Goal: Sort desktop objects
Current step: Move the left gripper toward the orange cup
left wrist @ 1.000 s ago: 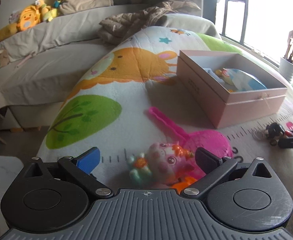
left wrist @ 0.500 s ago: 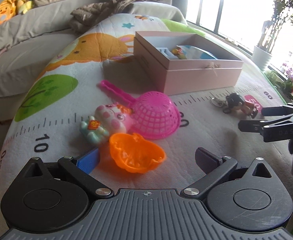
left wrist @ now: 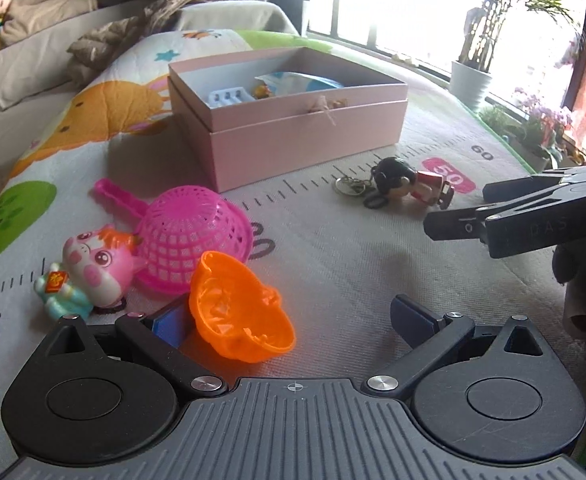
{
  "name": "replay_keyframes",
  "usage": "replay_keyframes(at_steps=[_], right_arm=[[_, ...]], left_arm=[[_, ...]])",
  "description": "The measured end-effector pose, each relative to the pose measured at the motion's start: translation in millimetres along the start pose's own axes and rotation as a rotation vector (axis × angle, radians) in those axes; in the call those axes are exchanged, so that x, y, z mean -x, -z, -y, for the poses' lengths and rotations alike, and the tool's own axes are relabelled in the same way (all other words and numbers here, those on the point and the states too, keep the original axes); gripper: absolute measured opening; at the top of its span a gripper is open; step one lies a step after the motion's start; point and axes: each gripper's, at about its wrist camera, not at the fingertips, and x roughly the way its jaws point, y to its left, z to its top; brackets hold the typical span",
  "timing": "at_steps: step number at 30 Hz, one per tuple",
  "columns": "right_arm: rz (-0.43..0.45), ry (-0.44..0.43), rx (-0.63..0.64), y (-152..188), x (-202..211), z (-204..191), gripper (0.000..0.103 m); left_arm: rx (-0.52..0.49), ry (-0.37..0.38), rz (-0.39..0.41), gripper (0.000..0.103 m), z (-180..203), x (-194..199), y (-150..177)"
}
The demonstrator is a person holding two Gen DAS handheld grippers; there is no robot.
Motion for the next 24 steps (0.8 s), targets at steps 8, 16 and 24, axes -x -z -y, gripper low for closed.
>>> replay_keyframes(at_steps=[8,16,24], right_arm=[[-0.015,0.020,0.046,2.6,-1.2,-3.3,0.103],[0.007,-0.016,0.004,4.1,3.0,5.2,0.103],[0.023,-0.022,-0.018,4.2,5.0,6.8,0.103]], left_arm=[[0.013,-0.020,0.020,0.103,2.0,-0.9,2.9],[0.008,-0.034,0.011,0.103,4.2,-2.5,1.8],[0.033,-0.041,-0.004,0.103,2.2,5.6,4.0]])
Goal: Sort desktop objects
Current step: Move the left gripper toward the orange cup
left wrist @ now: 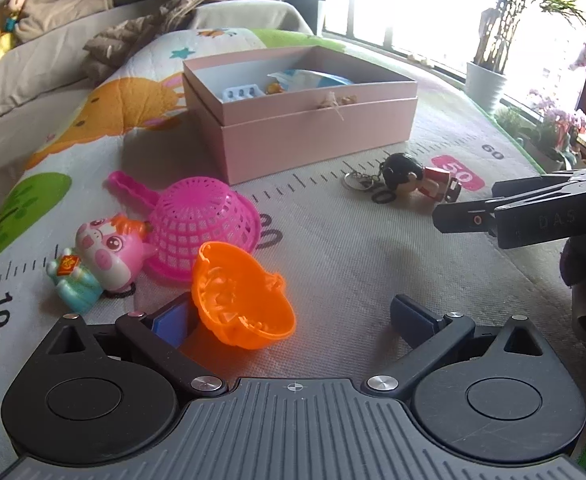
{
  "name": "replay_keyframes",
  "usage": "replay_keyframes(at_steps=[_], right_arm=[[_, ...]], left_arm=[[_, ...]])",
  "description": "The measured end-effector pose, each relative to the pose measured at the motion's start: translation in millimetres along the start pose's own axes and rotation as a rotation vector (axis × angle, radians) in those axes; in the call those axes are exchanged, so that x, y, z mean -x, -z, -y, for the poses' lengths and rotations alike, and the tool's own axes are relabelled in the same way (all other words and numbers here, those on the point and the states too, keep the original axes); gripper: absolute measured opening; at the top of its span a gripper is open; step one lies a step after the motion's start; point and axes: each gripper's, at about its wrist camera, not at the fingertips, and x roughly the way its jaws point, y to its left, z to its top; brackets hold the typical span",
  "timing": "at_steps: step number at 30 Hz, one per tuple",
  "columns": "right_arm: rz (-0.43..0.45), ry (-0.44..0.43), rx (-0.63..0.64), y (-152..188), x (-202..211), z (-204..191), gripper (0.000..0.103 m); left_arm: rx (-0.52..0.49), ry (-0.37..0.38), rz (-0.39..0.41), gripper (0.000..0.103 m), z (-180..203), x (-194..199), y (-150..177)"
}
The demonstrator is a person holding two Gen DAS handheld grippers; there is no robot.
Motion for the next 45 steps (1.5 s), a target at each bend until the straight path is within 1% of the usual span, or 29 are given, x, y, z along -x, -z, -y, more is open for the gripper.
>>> replay_keyframes(at_steps=[2,6,7,10,15,20,22,25,31,34,36,38,40,42,44,45], right_arm=[[-0.001,0.007,0.007,0.1,-0.4,-1.5,0.103],[-0.002,0.013,0.012,0.1,-0.6,-3.0,0.103],[-0.002,0.014,0.013,0.1,-0.6,-3.1,0.103],[-0.003,0.020,0.018,0.4,-1.1,-4.4,0.103],[-0.004,0.038,0.033,1.0,-2.4,-8.1,0.103],[-0.005,0.042,0.035,1.0,-2.9,-8.7,0.103],[-0.005,0.043,0.036,1.1,-3.0,-8.9,0.103],[-0.004,0.042,0.035,1.0,-3.0,-8.6,0.103],[-0.005,0.047,0.038,1.4,-3.4,-9.0,0.103],[-0.005,0.048,0.039,1.7,-3.4,-9.1,0.103],[-0.005,0.049,0.040,1.7,-3.4,-9.2,0.103],[-0.005,0.052,0.042,1.6,-3.5,-9.3,0.103],[-0.006,0.059,0.047,1.8,-3.6,-10.4,0.103],[-0.006,0.060,0.047,1.6,-3.5,-10.2,0.103],[-0.005,0.058,0.044,1.5,-3.2,-9.4,0.103],[-0.005,0.058,0.044,1.5,-3.1,-9.2,0.103]], left_arm=[[0.020,0.005,-0.002,0.103,-4.0,3.6,1.7],[0.052,0.046,0.009,0.103,-10.9,11.8,5.3],[0.053,0.046,0.013,0.103,-11.3,13.3,5.9],[0.051,-0.016,0.021,0.103,-14.1,15.6,6.5],[0.087,-0.112,0.042,0.103,-33.3,25.4,5.8],[0.112,-0.171,0.030,0.103,-48.0,27.0,6.5],[0.121,-0.180,0.027,0.103,-51.2,25.8,6.1],[0.131,-0.173,0.021,0.103,-52.6,24.3,4.6],[0.124,-0.178,0.009,0.103,-52.3,21.6,5.0],[0.105,-0.189,0.005,0.103,-54.5,22.8,4.6],[0.084,-0.217,0.007,0.103,-57.6,24.6,3.7],[0.071,-0.261,0.014,0.103,-63.2,27.1,1.9],[0.074,-0.312,0.021,0.103,-70.0,29.5,-0.4],[0.089,-0.346,0.028,0.103,-76.9,31.9,-2.7],[0.107,-0.355,0.036,0.103,-80.4,35.1,-4.2],[0.117,-0.345,0.042,0.103,-80.9,37.6,-4.8]])
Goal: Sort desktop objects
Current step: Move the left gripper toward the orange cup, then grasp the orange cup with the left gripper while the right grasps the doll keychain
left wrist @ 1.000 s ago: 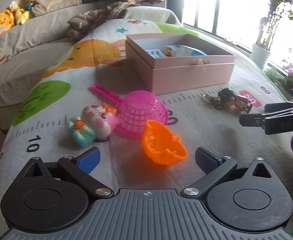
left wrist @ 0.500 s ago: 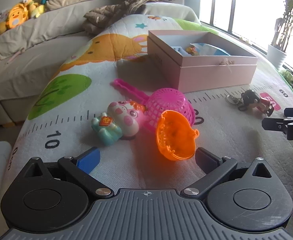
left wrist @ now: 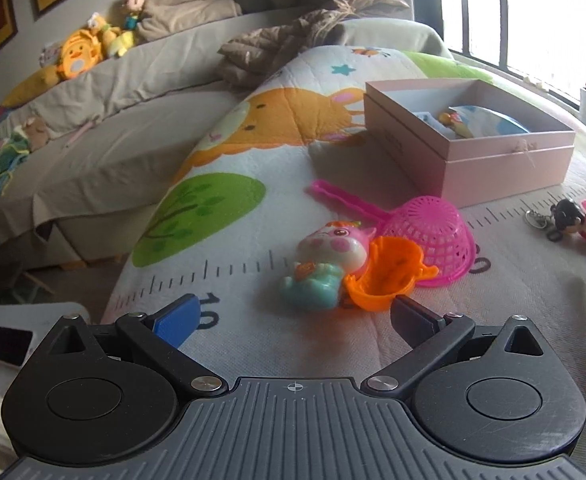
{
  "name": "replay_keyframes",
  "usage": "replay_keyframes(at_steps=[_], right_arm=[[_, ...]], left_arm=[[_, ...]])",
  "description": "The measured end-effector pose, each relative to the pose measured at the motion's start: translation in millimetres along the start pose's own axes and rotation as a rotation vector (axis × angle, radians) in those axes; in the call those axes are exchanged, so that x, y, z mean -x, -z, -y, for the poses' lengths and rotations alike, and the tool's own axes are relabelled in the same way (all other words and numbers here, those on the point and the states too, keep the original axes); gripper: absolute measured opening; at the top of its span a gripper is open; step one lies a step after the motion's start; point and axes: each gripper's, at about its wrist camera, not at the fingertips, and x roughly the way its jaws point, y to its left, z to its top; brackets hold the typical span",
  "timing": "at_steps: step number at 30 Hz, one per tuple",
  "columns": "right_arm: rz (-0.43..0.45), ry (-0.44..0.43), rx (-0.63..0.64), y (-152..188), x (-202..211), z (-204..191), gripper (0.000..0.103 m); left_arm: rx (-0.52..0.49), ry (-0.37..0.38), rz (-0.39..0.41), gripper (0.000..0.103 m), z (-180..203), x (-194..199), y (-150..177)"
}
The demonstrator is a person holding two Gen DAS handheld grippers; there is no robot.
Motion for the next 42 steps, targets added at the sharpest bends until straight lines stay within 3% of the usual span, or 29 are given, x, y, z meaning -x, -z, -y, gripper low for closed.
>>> replay_keyframes(at_steps=[5,7,16,18,23,29,30,32,33,38,40,42], right_arm=[[0.000,0.001,0.000,0.1,0.3,0.1,0.103],[0.000,0.000,0.000,0.1,0.2,-0.3,0.103],[0.003,0.003,-0.007,0.1,1.0,-0.3,0.103],[0.003,0.004,-0.006,0.1,1.0,-0.3,0.103],[-0.001,0.010,0.000,-0.5,0.4,-1.6,0.103],[-0.002,-0.006,0.104,-10.4,3.3,-12.3,0.103],[0.008,-0.005,0.146,-14.8,4.1,-16.2,0.103],[0.007,-0.018,0.200,-23.4,2.7,-20.5,0.103],[0.002,-0.027,0.218,-27.9,0.1,-22.2,0.103],[-0.029,-0.048,0.228,-37.2,-15.9,-32.3,0.101],[-0.060,-0.122,0.226,-36.0,-14.0,-39.3,0.094],[-0.065,-0.179,0.246,-33.4,-7.2,-48.0,0.094]], left_arm=[[0.078,0.207,-0.039,0.103,6.5,5.8,-3.2],[0.074,0.249,-0.045,0.103,18.0,3.1,-4.1],[0.066,0.188,-0.061,0.101,45.6,-24.7,-9.1],[0.047,0.165,-0.064,0.078,46.9,-27.2,-8.1],[0.008,0.175,-0.057,0.058,45.4,-23.0,-4.8],[-0.149,0.322,-0.049,0.060,52.5,-0.2,13.4],[-0.168,0.329,-0.048,0.067,52.6,3.1,16.4],[-0.179,0.310,-0.045,0.083,50.1,6.2,20.1],[-0.175,0.291,-0.040,0.086,47.0,6.9,21.1],[-0.122,0.205,-0.043,0.092,29.7,3.8,18.2],[-0.112,0.187,-0.043,0.094,23.8,4.1,17.2],[-0.106,0.198,-0.043,0.095,20.6,5.4,16.9]])
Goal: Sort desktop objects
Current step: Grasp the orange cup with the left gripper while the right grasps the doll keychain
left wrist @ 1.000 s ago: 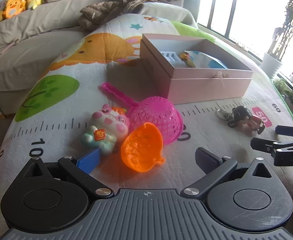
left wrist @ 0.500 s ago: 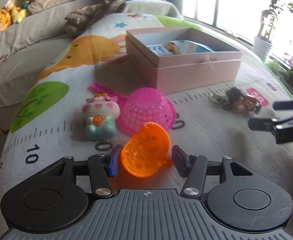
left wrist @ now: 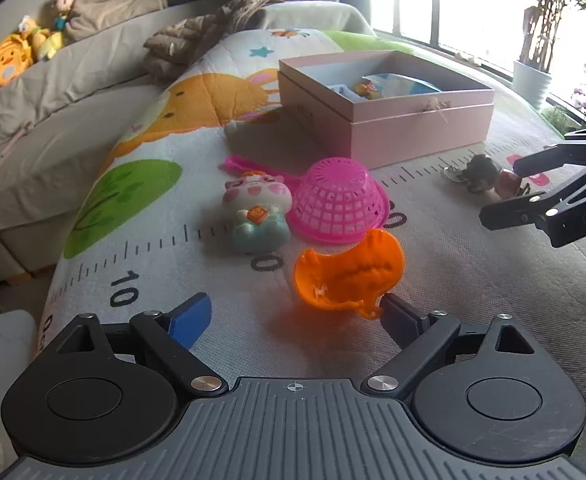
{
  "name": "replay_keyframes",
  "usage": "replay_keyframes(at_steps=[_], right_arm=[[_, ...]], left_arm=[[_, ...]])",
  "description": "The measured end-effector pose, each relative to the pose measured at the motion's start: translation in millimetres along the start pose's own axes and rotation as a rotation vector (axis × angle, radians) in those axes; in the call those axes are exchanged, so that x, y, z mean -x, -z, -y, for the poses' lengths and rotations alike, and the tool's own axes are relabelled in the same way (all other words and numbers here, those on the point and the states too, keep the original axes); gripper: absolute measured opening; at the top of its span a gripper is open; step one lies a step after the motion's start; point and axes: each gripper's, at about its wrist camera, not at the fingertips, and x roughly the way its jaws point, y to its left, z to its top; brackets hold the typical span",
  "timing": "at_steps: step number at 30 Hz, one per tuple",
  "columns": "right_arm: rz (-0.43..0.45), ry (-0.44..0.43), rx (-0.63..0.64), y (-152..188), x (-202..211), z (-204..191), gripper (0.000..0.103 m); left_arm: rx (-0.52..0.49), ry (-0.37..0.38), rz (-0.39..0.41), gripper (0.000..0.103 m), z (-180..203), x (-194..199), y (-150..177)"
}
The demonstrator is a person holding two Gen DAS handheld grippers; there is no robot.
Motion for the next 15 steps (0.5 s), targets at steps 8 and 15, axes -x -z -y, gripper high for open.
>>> replay_keyframes(at_steps=[8,15], right_arm=[[0.061,0.074,0.005,-13.6,8.9,1.9,0.081],[-0.025,0.071,-0.017,-15.4,-24.9,8.7,0.059]], left_arm=[[0.083,0.093,-0.015,0.096,11.5,-8.8,-9.2],[0.159,0.045,-0.051,0.091,27.0,-18.1,-13.0]])
